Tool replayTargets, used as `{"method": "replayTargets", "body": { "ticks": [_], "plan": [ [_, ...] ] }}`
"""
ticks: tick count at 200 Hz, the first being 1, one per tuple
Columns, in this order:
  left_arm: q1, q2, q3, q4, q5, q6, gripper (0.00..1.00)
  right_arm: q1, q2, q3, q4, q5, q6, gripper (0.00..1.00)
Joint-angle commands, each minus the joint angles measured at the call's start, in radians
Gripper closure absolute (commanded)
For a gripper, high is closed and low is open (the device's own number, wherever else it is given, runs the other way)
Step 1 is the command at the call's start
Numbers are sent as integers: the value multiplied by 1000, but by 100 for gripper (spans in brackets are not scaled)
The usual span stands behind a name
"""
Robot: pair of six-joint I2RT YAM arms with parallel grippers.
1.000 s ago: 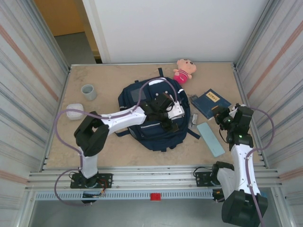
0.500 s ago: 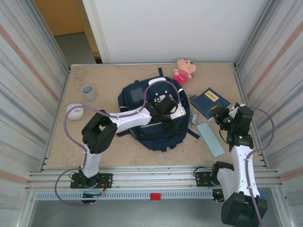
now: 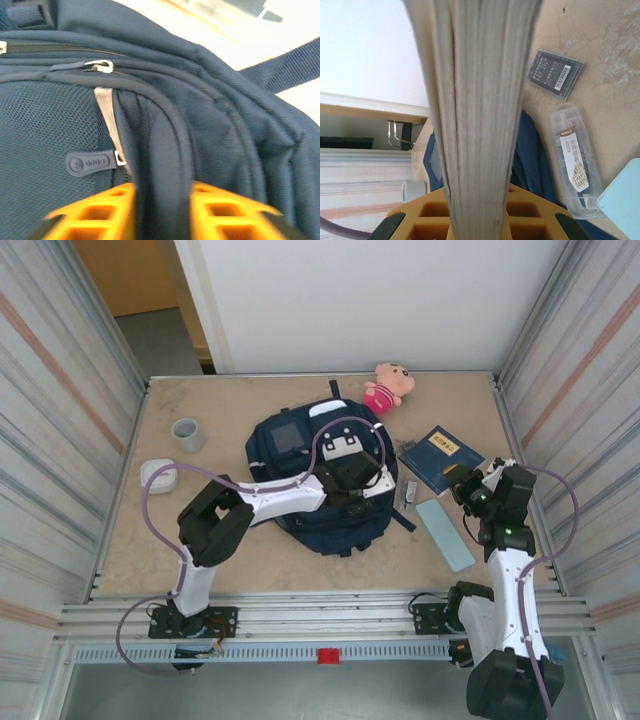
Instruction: Pack books, pencil case, and school supplies into a backpack
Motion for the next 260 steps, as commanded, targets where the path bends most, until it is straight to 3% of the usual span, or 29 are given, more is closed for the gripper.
{"method": "replayTargets", "body": {
  "ticks": [1,16,47,86,129,150,174,205,244,260],
  "plan": [
    [9,-119,-84,-41,-48,-106,94,-5,-12,52,13,-56,-44,100],
    [2,-200,-144,-39,-48,-186,100,-3,-11,61,9,-74,-51,100],
    [2,-346,-207,-88,-76,-343,100,1,-13,76,2,-106,-63,100],
    [45,-485,-178,-135,-56,-447,100,-1,-37,133,-99,-135,-120,100],
    [116,-600,-144,-140,-6,-474,100,50,-40,185,-241,-353,-149,100],
    [159,-643,-152,-142,29,-477,100,115,-81,199,-374,-293,-190,100],
    [197,-682,-169,-122,80,-481,100,219,-114,161,-390,-253,-129,100],
    [273,-666,-140,-118,173,-493,100,412,-178,112,-441,8,-49,100],
    [288,-630,-107,-115,201,-489,100,573,-202,19,-299,84,96,100],
    [289,-622,-97,-114,218,-493,100,628,-179,-35,-134,68,177,100]
  ]
}}
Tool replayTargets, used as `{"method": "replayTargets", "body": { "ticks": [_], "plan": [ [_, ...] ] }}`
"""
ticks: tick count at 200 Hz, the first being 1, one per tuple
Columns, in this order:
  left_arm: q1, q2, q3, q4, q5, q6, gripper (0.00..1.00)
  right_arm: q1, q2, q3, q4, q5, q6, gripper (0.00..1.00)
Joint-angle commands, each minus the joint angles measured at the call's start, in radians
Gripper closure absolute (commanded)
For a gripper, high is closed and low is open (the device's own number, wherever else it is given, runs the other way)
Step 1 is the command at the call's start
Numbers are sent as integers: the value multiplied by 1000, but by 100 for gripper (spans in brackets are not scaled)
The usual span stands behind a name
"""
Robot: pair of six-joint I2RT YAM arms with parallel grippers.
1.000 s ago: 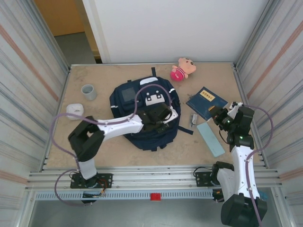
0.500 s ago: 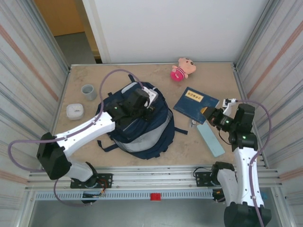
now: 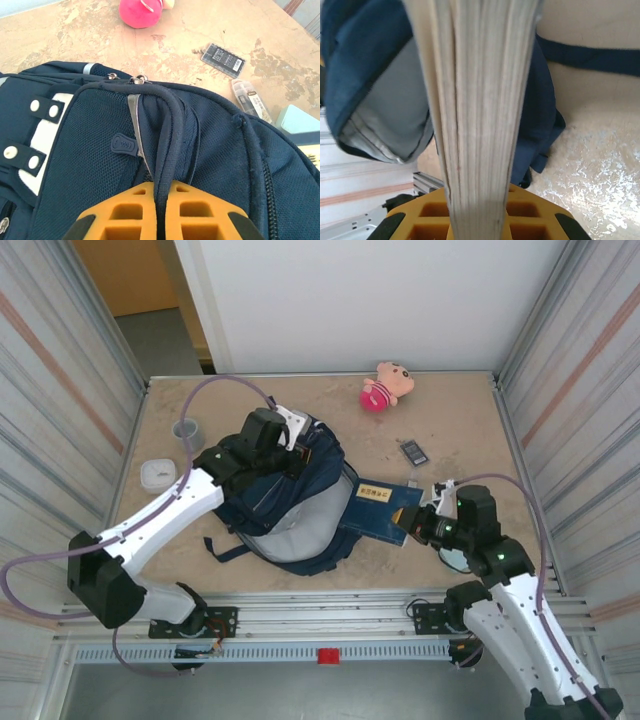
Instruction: Pack books, pencil case, and school supplies into a backpack
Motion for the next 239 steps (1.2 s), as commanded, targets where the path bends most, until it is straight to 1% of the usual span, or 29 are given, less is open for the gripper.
{"method": "replayTargets", "body": {
  "ticks": [1,14,20,48,78,95,116,128,151,173,210,228,239],
  "plan": [
    [7,0,65,56,42,-21,100,66,17,-59,242,42,151,100],
    [7,2,65,67,59,-32,100,121,55,-108,425,36,221,100],
    [7,3,68,70,63,-35,100,149,74,-128,497,50,280,100],
    [8,7,79,76,78,-37,100,284,170,-191,808,186,380,100],
    [13,20,104,58,101,-31,100,368,287,-182,1008,277,402,100],
    [15,28,117,54,118,-37,100,395,359,-181,1100,334,441,100],
    [15,26,127,60,126,-51,100,432,441,-175,1159,436,482,100],
    [15,22,130,60,129,-75,100,452,521,-153,1176,485,479,100],
    [15,4,101,120,156,-126,100,476,646,-91,1218,536,481,100],
    [15,2,106,124,156,-134,100,501,752,-53,1278,591,506,100],
    [18,0,117,120,157,-130,100,581,903,41,1233,759,531,100],
    [18,0,118,123,163,-136,100,594,992,99,1217,792,544,100],
    [18,0,119,119,165,-137,100,590,1055,145,1219,783,548,94]
  ]
}}
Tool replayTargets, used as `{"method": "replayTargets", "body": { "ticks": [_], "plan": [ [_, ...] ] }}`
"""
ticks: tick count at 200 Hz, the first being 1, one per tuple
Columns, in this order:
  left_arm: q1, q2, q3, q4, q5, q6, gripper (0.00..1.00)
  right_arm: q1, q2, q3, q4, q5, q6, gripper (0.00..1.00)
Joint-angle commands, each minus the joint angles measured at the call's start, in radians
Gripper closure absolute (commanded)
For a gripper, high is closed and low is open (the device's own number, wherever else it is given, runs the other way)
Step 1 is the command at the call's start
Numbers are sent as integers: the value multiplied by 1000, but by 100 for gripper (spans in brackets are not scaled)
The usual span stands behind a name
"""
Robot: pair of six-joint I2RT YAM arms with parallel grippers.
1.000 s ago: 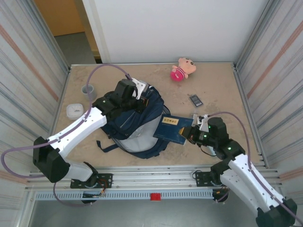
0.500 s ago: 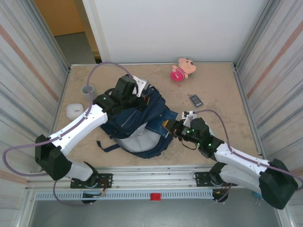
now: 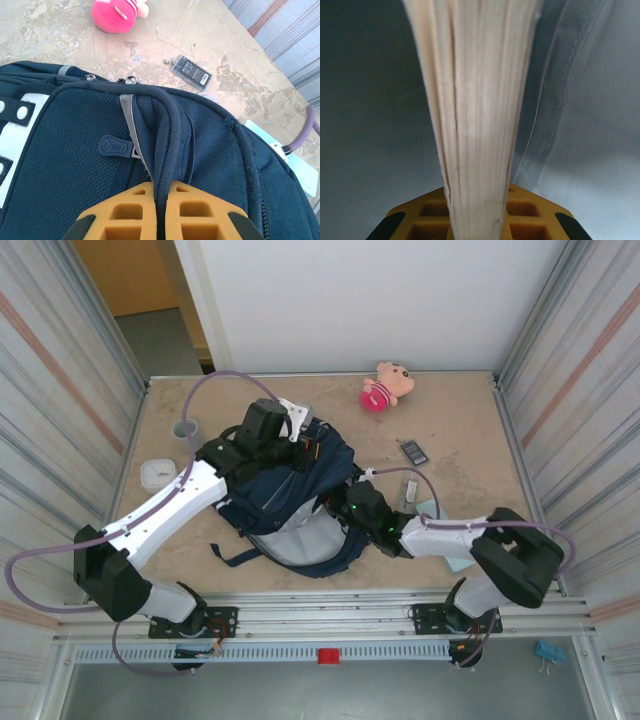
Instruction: Pack books, pencil case, and school supplies into a backpack
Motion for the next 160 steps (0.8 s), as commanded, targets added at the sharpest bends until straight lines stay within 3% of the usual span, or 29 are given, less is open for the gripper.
{"method": "replayTargets", "body": {
  "ticks": [1,30,60,73,107,118,160],
  "plan": [
    [5,-41,52,113,37,-23,100,2,102,98,45,89,28,94],
    [8,-49,46,108,16,-16,100,-5,222,188,24,50,20,78],
    [15,-66,31,86,-31,2,100,-5,212,181,-89,0,24,54],
    [18,-77,23,77,-54,7,100,-4,167,157,-146,-20,12,44],
    [30,-97,5,73,-65,9,100,-9,8,100,-359,-47,-51,28],
    [32,-96,0,71,-74,9,100,-16,-39,88,-415,-69,-75,15],
    [36,-84,-24,65,-87,15,100,-23,-258,65,-677,-71,-196,8]
  ]
}}
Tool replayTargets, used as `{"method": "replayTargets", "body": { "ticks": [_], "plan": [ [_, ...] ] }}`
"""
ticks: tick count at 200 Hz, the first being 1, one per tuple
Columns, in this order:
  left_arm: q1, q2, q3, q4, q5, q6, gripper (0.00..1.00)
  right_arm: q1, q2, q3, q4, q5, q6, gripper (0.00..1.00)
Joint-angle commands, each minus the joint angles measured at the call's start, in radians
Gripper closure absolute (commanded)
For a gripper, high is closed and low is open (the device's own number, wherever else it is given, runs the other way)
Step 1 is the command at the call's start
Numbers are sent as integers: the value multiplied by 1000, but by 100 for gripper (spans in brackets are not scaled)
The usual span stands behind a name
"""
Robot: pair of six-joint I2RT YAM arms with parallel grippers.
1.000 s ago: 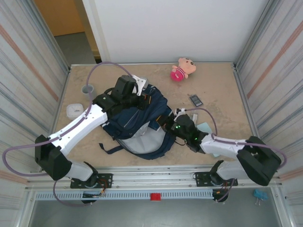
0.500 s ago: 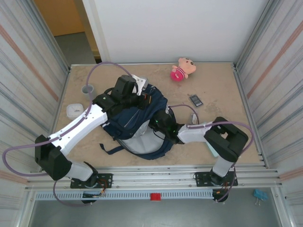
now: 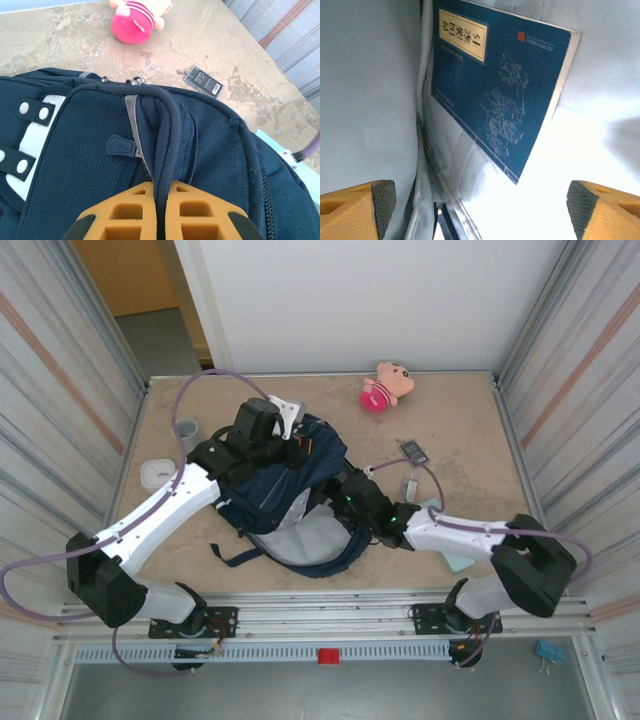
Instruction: Pack books, pencil case, and school supplies into a backpack
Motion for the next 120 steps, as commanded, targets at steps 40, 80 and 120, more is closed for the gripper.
{"method": "replayTargets", "body": {
  "ticks": [40,80,120],
  "plan": [
    [-3,-25,-51,75,-47,26,100,-56,-326,18,-491,-37,-238,6],
    [-32,39,-94,73,1,47,100,-131,-464,101,-700,-92,-424,8],
    [-114,116,-154,111,40,52,83,-152,-460,167,-695,-195,-723,11]
  ]
}}
